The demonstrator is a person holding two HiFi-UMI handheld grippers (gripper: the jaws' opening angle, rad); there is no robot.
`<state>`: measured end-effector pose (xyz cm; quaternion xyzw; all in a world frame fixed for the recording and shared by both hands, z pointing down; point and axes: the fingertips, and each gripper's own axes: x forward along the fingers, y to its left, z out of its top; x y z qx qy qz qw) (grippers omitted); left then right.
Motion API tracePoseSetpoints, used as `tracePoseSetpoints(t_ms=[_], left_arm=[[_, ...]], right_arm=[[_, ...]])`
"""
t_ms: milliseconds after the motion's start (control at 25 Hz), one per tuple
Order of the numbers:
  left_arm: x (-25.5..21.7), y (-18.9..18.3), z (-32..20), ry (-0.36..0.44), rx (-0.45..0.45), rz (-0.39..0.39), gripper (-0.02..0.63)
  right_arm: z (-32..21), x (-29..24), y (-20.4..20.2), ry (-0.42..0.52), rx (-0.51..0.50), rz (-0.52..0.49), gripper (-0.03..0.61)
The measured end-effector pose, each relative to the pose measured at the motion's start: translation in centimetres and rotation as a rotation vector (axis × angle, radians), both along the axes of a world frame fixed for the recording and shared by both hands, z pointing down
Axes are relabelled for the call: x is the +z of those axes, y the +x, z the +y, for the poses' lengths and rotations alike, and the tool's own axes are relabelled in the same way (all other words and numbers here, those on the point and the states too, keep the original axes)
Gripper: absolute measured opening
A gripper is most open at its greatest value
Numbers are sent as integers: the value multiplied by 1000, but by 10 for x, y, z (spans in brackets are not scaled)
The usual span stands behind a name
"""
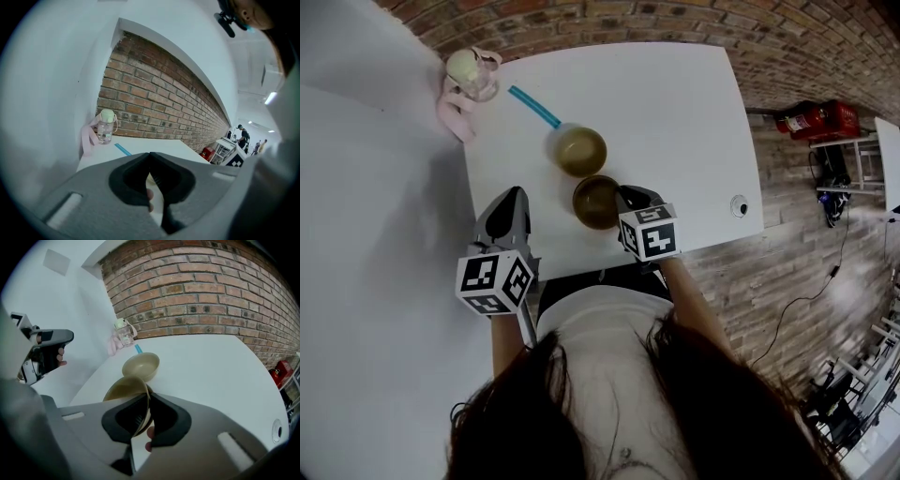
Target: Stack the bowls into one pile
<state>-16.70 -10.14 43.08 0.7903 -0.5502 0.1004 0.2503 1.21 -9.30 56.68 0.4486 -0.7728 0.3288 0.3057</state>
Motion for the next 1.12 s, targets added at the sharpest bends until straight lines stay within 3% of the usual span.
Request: tracePoseSetpoints(t_ms=[520,1120], left_arm=[[5,1,-4,-13,9,3,3],[3,0,-1,-10,9,-3,3]], right_arm=[[-3,5,-2,22,-32,73,28],[-2,9,0,18,-34,90,58]])
